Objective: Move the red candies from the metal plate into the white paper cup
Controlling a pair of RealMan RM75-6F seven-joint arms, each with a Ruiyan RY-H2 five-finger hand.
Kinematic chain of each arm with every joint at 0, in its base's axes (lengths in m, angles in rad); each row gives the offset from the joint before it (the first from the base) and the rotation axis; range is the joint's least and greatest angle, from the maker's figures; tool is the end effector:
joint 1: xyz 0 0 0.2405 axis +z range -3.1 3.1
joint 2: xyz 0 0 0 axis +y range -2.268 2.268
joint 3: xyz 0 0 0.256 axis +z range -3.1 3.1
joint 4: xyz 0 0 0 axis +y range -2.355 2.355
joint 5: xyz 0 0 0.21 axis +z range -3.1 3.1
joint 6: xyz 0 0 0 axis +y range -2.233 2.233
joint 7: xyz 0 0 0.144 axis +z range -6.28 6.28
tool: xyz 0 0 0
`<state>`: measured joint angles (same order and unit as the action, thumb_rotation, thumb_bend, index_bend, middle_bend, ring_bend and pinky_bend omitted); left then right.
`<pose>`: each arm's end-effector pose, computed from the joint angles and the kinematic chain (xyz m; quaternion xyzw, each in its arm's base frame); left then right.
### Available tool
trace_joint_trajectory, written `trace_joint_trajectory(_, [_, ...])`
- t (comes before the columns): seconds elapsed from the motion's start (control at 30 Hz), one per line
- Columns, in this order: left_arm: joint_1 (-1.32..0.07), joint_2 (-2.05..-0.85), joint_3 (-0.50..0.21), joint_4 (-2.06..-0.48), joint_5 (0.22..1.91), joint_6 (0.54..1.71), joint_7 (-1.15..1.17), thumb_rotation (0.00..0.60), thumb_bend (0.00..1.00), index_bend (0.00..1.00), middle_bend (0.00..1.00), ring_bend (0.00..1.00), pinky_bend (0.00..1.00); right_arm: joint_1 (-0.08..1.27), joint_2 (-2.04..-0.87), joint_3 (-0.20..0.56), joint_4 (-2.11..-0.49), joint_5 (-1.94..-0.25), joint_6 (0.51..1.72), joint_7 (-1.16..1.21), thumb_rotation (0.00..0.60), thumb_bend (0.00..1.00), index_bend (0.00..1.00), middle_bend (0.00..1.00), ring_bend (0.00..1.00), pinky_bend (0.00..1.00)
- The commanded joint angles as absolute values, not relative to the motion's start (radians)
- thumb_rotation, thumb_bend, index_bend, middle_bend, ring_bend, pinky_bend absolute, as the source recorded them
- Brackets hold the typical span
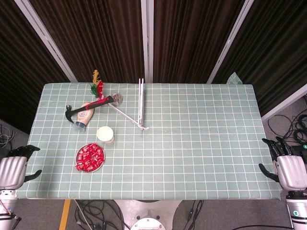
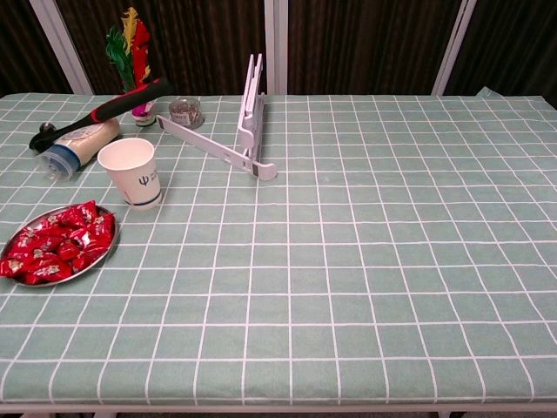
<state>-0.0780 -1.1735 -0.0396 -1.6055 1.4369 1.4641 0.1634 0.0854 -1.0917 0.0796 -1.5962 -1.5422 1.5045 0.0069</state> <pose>-0.3189 0.1761 0.1410 -0.6035 -0.3795 -0.3313 0.6181 -0.3066 -0.1875 0.1737 0.6031 -0.3529 0.4020 0.5917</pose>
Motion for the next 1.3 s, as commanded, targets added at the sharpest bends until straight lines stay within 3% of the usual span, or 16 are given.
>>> trace_joint_trajectory(0.03, [-0.078, -1.175, -0.039, -1.604, 1.436, 1.463, 0.163, 0.6, 0.12, 0.37, 0.38, 0.29, 0.32, 0.087, -1.091, 0.082, -1.6, -1.541, 1.504, 0.003, 0.6, 0.16, 0.17, 0.24, 0.11, 0.25])
trace_joint_trajectory(0.4, [-0.078, -1.167, -0.034, -1.609, 1.458, 1.471, 0.155, 0.6, 0.12, 0.37, 0.38, 0.29, 0.32, 0.073, -1.082, 0.08, -1.597, -1.548, 1.536, 0.016, 0.6, 0.16, 0.17, 0.24, 0.11, 0.25])
trace_joint_trajectory(0.67, [-0.152, -1.145, -0.044, -1.598, 1.516, 1.4, 0.129, 0.6, 0.12, 0.39, 0.38, 0.29, 0.34, 0.075, -1.07, 0.085, -1.598, -1.562, 1.551, 0.018, 0.6, 0.16, 0.17, 0.24, 0.11, 0.25])
trace_joint_trajectory(0.8, [-0.223, -1.146, -0.043, -1.575, 1.56, 1.316, 0.089, 0.6, 0.12, 0.4, 0.41, 0.33, 0.57, 0.079, -1.064, 0.087, -1.603, -1.565, 1.549, 0.013, 0.6, 0.16, 0.17, 0.24, 0.11, 0.25])
trace_joint_trajectory(0.97, [-0.318, -1.181, -0.042, -1.511, 1.599, 1.204, 0.049, 0.6, 0.13, 0.41, 0.46, 0.61, 0.96, 0.079, -1.056, 0.089, -1.61, -1.563, 1.551, 0.005, 0.6, 0.16, 0.17, 0.24, 0.11, 0.25])
trace_joint_trajectory(1.1, [-0.38, -1.222, -0.032, -1.462, 1.625, 1.128, 0.086, 0.6, 0.13, 0.41, 0.45, 0.72, 1.0, 0.079, -1.051, 0.088, -1.616, -1.56, 1.548, -0.001, 0.6, 0.16, 0.17, 0.24, 0.11, 0.25])
trace_joint_trajectory(1.3, [-0.446, -1.285, -0.011, -1.423, 1.626, 1.028, 0.121, 0.6, 0.13, 0.38, 0.42, 0.79, 1.0, 0.077, -1.05, 0.086, -1.62, -1.551, 1.543, -0.007, 0.6, 0.16, 0.17, 0.24, 0.11, 0.25])
